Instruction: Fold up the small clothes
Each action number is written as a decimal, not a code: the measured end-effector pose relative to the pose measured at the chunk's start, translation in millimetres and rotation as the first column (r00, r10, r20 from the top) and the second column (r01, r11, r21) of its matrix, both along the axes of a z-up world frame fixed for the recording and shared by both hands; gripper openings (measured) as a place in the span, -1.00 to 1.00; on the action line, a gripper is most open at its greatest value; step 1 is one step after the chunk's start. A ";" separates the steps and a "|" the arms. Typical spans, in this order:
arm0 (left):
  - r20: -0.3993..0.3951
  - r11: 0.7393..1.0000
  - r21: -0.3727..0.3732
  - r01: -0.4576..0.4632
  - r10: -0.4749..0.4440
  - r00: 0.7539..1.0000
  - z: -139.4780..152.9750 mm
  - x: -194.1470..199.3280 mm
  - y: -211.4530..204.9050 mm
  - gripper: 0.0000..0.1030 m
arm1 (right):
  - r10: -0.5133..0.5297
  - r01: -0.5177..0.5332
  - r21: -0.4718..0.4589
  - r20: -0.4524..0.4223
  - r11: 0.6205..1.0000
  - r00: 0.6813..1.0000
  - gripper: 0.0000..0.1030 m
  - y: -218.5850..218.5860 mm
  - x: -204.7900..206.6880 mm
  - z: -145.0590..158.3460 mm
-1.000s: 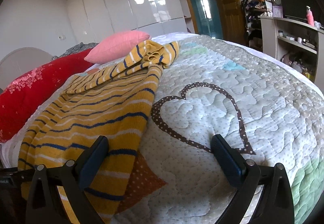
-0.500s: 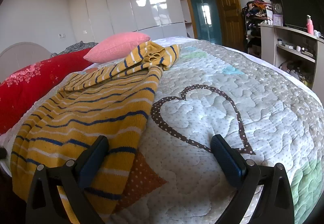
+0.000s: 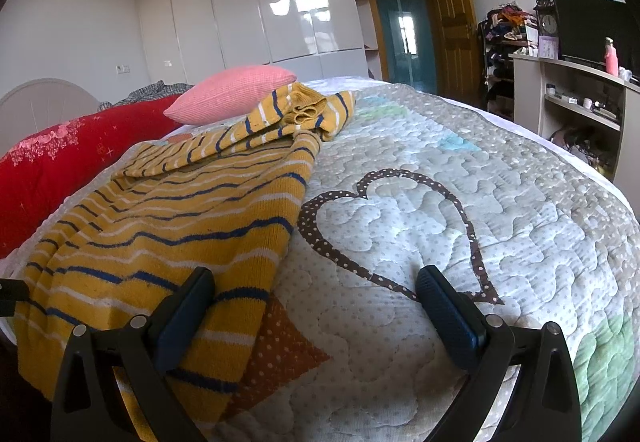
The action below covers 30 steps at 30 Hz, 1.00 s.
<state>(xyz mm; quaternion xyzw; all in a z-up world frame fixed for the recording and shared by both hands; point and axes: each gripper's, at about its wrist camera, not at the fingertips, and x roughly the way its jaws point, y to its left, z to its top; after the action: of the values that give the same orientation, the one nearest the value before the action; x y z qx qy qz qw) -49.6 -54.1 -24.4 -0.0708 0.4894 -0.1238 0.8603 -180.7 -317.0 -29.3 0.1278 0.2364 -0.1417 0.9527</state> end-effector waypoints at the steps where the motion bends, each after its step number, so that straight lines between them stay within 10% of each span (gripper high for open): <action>1: 0.007 1.000 0.008 0.019 -0.020 1.000 -0.1 -1.1 -3.0 1.00 | -0.001 0.001 -0.002 0.000 1.000 1.000 0.98 0.1 0.5 -0.2; 9: 0.052 0.998 0.002 0.067 -0.067 0.996 6.1 -7.4 -12.9 0.38 | -0.008 0.009 -0.017 0.004 1.000 1.000 0.98 1.8 0.1 -1.2; 30: 0.067 0.996 0.030 0.081 -0.083 0.994 1.5 -15.6 -15.9 0.55 | -0.025 0.026 -0.039 0.013 0.999 1.000 0.98 5.0 -0.4 -2.8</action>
<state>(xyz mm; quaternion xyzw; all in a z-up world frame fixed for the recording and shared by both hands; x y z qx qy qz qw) -65.3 -70.0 -22.9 -0.0344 0.4640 -0.1547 0.8715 -181.0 -312.0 -32.1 0.1129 0.2259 -0.1576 0.9547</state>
